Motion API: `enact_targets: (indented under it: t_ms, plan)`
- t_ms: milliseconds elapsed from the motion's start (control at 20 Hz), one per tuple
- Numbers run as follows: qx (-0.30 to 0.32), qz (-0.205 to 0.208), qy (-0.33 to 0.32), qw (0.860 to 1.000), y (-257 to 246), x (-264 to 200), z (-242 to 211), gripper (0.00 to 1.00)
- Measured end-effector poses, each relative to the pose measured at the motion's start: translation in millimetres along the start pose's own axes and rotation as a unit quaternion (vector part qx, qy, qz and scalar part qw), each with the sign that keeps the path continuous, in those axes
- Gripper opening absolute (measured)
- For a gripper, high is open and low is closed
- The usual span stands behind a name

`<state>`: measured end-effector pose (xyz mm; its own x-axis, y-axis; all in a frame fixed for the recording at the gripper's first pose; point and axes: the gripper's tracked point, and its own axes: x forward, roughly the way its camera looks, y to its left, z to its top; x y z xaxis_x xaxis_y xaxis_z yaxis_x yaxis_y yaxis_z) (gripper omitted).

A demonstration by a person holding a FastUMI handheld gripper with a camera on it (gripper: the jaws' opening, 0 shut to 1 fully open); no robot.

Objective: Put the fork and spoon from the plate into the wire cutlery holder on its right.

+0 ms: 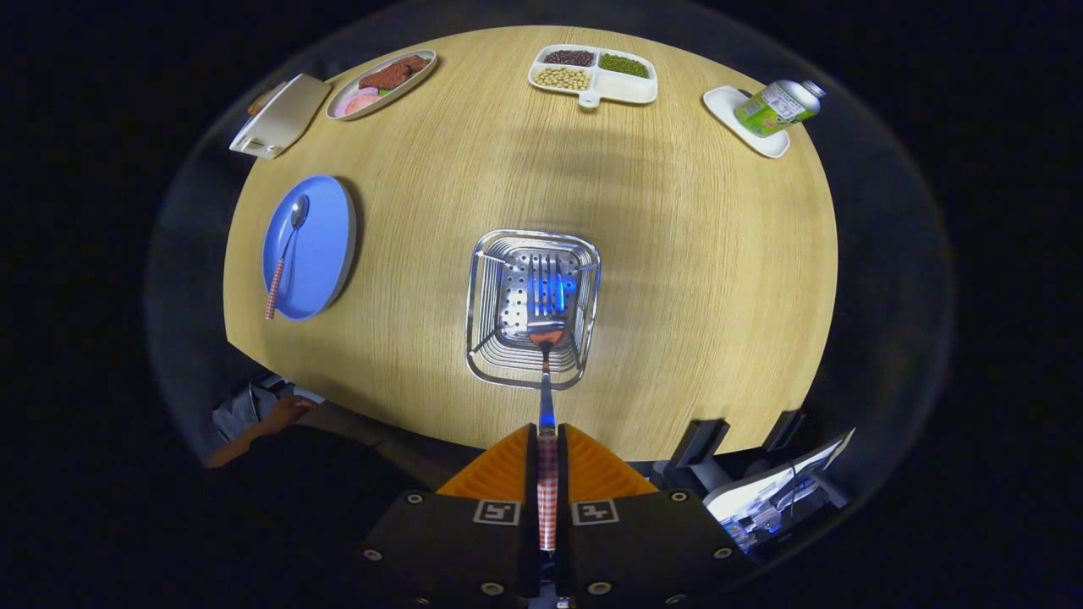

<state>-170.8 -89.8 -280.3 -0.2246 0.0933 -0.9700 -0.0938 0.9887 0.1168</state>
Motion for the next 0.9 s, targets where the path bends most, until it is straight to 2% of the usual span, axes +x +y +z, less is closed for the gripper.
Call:
enact_targets:
  t_ms: [300,550,800,900]
  plan:
    - [-0.033,0.000,0.054,0.998,-9,1,-3,0.08]
    - [-0.044,0.021,0.080,0.996,0,3,2,0.11]
    - [-0.035,0.023,0.054,0.998,-4,-2,22,0.18]
    - [-0.027,0.004,0.043,0.999,-11,0,28,0.20]
